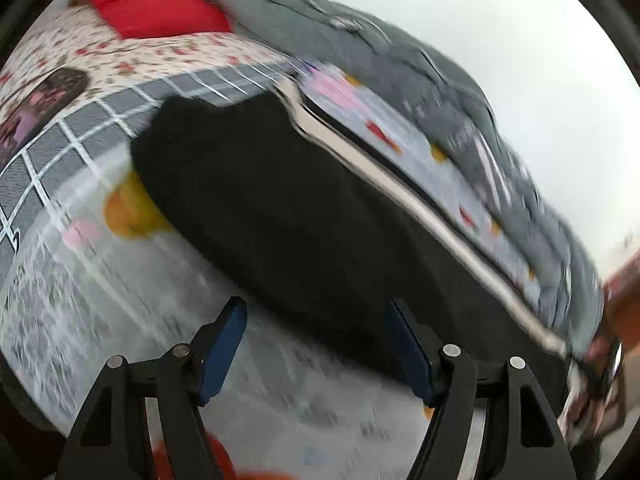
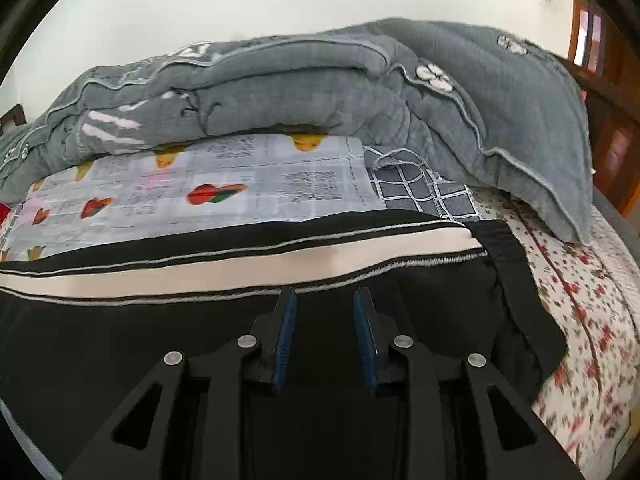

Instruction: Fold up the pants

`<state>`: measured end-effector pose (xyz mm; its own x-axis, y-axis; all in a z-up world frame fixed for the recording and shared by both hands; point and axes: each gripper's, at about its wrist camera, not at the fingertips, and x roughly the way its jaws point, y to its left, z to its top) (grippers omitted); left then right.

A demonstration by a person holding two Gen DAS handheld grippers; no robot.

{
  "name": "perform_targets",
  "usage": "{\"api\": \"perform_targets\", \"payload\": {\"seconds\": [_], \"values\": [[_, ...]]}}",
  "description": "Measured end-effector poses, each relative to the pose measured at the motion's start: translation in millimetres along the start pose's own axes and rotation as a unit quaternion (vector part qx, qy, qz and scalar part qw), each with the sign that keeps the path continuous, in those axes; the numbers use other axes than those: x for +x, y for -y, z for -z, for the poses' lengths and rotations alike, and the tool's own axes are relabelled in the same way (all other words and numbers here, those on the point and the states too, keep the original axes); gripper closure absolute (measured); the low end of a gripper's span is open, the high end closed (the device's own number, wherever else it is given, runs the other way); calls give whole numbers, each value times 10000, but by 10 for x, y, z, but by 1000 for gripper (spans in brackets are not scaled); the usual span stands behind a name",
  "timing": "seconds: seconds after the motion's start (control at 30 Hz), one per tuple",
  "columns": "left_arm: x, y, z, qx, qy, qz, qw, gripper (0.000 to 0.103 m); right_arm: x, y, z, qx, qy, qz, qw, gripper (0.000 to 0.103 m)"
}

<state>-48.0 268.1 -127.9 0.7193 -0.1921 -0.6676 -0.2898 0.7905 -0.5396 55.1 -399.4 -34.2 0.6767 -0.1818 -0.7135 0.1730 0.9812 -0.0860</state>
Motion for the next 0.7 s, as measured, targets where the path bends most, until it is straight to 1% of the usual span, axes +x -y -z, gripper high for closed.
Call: {"api": "perform_targets", "payload": {"seconds": [0.07,0.13,0.17,0.27,0.3,0.33,0.37,0.4,0.43,0.47,0.53,0.57,0.63,0.7], "values": [[43,-126,-113,-306,143,128,9993,33,-177,-114,86,-1,107,0,9999,74],[90,-221,-226,-497,231,282,9981,34,-318,-175,192,41,177,-147,9997,74],[106,-267,-275,-569,281,300,9975,34,-381,-189,268,82,156,-230,9996,73],[174,-387,-456,-805,449,230,9955,45,-472,-218,457,60,7,-373,9993,73],[212,-408,-520,-834,481,127,9953,53,-482,-235,520,5,-63,-309,9995,73],[245,-408,-557,-837,464,32,9954,62,-485,-245,565,-16,-104,-239,9997,73],[270,-420,-592,-842,446,-69,9954,67,-496,-248,634,40,-142,-200,9997,73],[280,-443,-626,-848,442,-137,9953,77,-504,-235,687,149,-167,-237,9995,73],[287,-459,-659,-820,411,-252,9955,87,-504,-225,719,233,-186,-281,9992,73],[289,-465,-677,-783,376,-327,9957,88,-505,-214,776,371,-211,-377,9984,73],[259,-469,-702,-769,358,-281,9960,90,-489,-200,849,521,-255,-463,9972,73],[226,-455,-703,-727,377,-337,9961,90,-471,-195,895,575,-293,-493,9967,73],[137,-280,-720,-417,524,-638,9957,91,-442,-188,958,612,-354,-535,9961,73],[37,5,-728,33,740,-1022,9920,92,-421,-174,1020,633,-422,-585,9954,73]]}}
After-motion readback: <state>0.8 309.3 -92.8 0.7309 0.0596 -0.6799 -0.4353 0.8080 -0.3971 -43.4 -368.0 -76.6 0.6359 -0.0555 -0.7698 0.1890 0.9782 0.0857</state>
